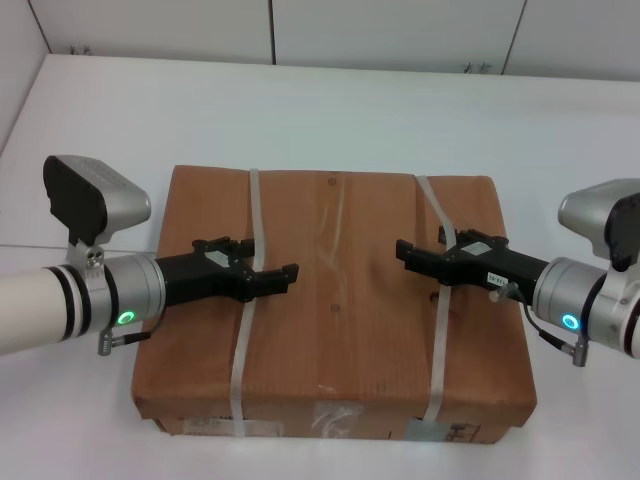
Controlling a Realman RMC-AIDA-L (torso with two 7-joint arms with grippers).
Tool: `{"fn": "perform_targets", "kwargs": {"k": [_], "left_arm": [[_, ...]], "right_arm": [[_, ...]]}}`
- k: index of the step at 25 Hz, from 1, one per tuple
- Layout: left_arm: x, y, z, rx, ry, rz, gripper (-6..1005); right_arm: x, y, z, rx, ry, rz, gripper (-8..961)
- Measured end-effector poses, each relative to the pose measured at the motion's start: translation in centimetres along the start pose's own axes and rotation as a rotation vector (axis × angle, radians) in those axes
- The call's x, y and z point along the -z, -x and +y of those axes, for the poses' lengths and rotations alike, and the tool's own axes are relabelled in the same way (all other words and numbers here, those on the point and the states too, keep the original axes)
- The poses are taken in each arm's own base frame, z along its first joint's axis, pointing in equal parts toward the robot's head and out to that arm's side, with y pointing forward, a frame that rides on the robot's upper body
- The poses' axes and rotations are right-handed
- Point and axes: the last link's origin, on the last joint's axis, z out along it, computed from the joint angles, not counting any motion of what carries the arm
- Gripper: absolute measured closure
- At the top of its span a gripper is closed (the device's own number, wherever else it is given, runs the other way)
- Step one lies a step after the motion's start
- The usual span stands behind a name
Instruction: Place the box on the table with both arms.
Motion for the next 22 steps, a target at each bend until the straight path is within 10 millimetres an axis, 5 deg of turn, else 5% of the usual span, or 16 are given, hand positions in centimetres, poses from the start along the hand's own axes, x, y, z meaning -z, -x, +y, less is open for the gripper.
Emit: {"fn": "perform_targets", "kwargs": {"k": [14,22], "left_arm": [[1.5,0.0,-1.5,0.087,-0.062,0.073,187],[5.5,-2.1,0.0,0.001,0.128,0.344,186]], "right_arm": [[1.4,-0.5,-2.0,-0.07,-0.075,-0.026,106],[5.8,1.8,-1.5,0.026,0.121,-0.277,108]]}}
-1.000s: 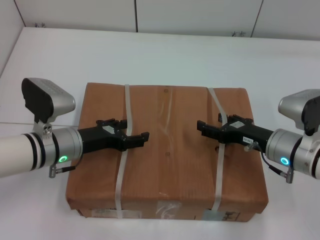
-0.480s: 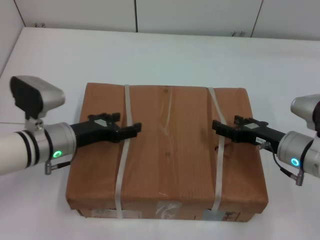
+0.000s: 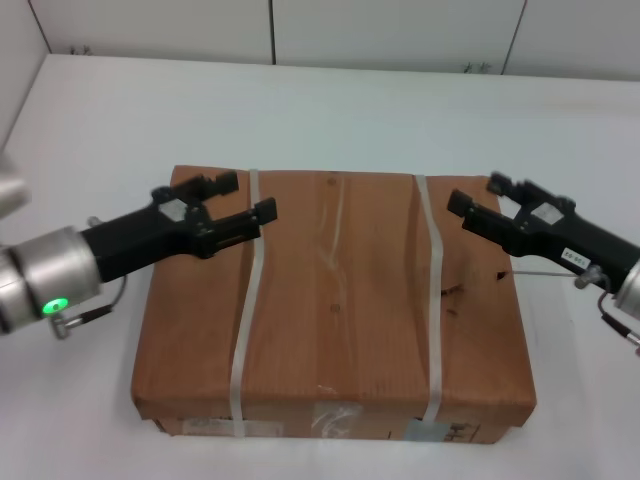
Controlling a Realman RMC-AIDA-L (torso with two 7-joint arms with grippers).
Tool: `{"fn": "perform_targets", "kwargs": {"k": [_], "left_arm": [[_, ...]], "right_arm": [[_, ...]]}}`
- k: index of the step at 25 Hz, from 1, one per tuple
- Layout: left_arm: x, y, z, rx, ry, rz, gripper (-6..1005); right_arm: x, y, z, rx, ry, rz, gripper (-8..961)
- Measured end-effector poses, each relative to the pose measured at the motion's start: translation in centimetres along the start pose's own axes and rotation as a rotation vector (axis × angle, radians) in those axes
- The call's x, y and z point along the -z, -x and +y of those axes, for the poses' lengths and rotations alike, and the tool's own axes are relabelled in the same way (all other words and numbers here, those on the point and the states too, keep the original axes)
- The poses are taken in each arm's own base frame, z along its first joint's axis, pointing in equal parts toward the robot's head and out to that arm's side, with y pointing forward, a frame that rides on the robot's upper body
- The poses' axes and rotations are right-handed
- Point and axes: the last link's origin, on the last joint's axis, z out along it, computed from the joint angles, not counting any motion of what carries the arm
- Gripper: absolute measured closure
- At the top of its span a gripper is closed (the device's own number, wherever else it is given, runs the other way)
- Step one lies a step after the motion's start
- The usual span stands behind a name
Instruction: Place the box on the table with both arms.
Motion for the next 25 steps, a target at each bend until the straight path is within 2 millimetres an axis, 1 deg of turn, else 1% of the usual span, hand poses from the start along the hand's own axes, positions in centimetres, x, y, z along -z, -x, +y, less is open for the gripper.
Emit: {"fn": "perform_targets", "kwargs": {"k": [2,5,8,13,25], "left_arm": [[1.3,-1.0,0.9,-0.051,0.082,0.068,186],[2.9,-2.2,2.2,-0.112,0.219,0.119,187],[3.6,-2.8,3.4,-0.172,0.335,0.135,188],[3.3,-3.1,4.1,-0.2,0.394,0.14,193],[2.9,-2.9,4.4,-0.199,0.4,0.141,198]], "right_arm": [[0.5,1.0,0.9,0.077,0.087,-0.048,108],[1.1,2.2,2.2,0.176,0.224,-0.076,108],[1.5,3.0,3.4,0.243,0.348,-0.068,109],[1.2,3.5,4.3,0.29,0.442,-0.051,110],[0.6,3.6,5.0,0.314,0.472,-0.061,112]]}}
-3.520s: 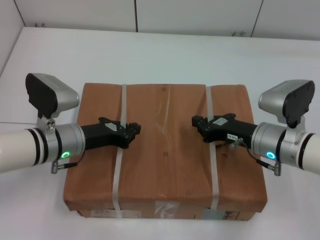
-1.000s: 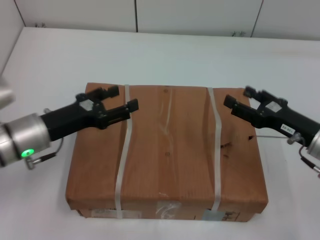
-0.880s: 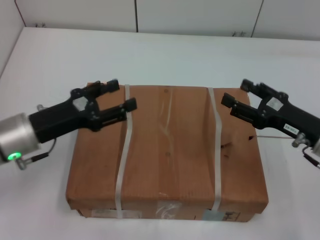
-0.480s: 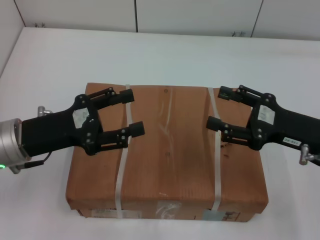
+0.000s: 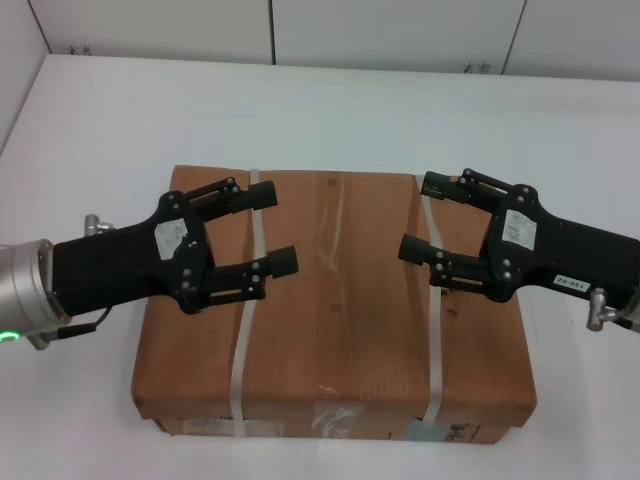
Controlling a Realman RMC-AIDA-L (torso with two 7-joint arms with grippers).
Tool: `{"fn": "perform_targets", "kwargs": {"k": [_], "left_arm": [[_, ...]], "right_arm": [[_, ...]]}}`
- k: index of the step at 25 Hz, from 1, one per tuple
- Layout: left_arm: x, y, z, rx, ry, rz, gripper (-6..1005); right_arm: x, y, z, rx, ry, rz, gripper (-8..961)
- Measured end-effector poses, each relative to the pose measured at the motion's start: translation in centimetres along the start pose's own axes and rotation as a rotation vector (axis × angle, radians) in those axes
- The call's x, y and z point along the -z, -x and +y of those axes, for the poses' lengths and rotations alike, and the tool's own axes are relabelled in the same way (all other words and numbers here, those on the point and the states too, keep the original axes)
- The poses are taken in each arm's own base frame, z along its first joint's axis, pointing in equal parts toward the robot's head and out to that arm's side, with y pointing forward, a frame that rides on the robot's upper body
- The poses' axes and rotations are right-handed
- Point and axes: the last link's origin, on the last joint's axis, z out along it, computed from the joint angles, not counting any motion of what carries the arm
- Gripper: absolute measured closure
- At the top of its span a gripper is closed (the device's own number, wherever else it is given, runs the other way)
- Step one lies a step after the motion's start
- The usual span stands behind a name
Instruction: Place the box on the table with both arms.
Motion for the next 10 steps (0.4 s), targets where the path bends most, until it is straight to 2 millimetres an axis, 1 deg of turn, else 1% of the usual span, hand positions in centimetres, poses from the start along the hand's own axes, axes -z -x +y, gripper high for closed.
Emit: {"fn": "perform_targets", "kwargs": {"k": [10], "left_arm": [[-0.65,0.19,0.26,0.003,0.006,0.012,198]], "right_arm": [[-0.04,0.01,-0.09,-0.001,-0.009,-0.004,112]]}}
